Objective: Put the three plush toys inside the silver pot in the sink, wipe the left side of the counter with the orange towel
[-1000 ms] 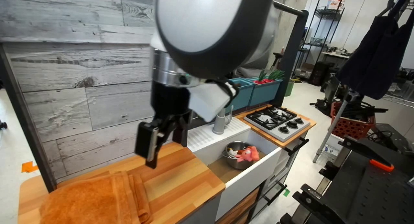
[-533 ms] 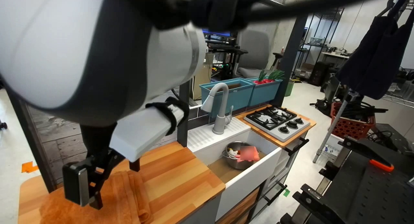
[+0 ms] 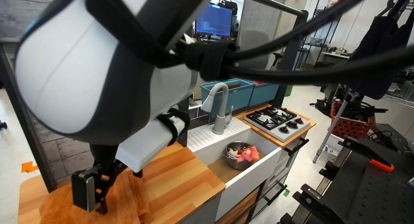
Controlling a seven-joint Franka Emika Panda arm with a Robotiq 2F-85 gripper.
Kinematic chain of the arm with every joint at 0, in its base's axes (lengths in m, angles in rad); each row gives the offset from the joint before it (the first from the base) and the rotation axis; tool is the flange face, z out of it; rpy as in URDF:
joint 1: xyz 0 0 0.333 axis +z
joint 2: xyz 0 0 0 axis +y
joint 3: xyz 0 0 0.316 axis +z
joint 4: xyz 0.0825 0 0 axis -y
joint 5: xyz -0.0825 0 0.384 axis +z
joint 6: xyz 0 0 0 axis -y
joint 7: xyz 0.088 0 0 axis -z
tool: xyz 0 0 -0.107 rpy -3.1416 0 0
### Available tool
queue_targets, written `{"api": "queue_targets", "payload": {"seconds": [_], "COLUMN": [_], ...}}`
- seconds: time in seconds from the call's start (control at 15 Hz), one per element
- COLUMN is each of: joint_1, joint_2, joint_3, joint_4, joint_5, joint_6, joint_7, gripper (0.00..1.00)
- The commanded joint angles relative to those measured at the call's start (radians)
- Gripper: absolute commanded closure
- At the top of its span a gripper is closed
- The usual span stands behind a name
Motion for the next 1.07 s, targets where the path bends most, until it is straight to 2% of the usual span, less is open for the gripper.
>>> {"api": "queue_targets", "payload": {"seconds": [0.0, 0.2, 0.47, 0.6, 0.67, 0.87, 1.0], "joint_1": [-0.001, 0.006, 0.051, 0.058, 0.041, 0.049, 0.017], "joint_2": [0.037, 0.101, 0.219, 0.283, 0.198, 0.246, 0.18], "joint_3": [0.011, 0.023, 0.004, 0.007, 0.013, 0.012, 0.012], "joint_4": [0.035, 0.132, 0.289, 0.378, 0.238, 0.312, 0.197], "joint_5": [-0.005, 0.004, -0.008, 0.001, 0.0, 0.0, 0.007], "joint_6": [0.023, -0.031, -0.035, -0.075, -0.016, -0.039, -0.037], "joint_7": [0.008, 0.003, 0.023, 0.006, 0.003, 0.003, 0.001], "gripper": [0.0, 0.0, 0.0, 0.0, 0.0, 0.0, 0.0]}}
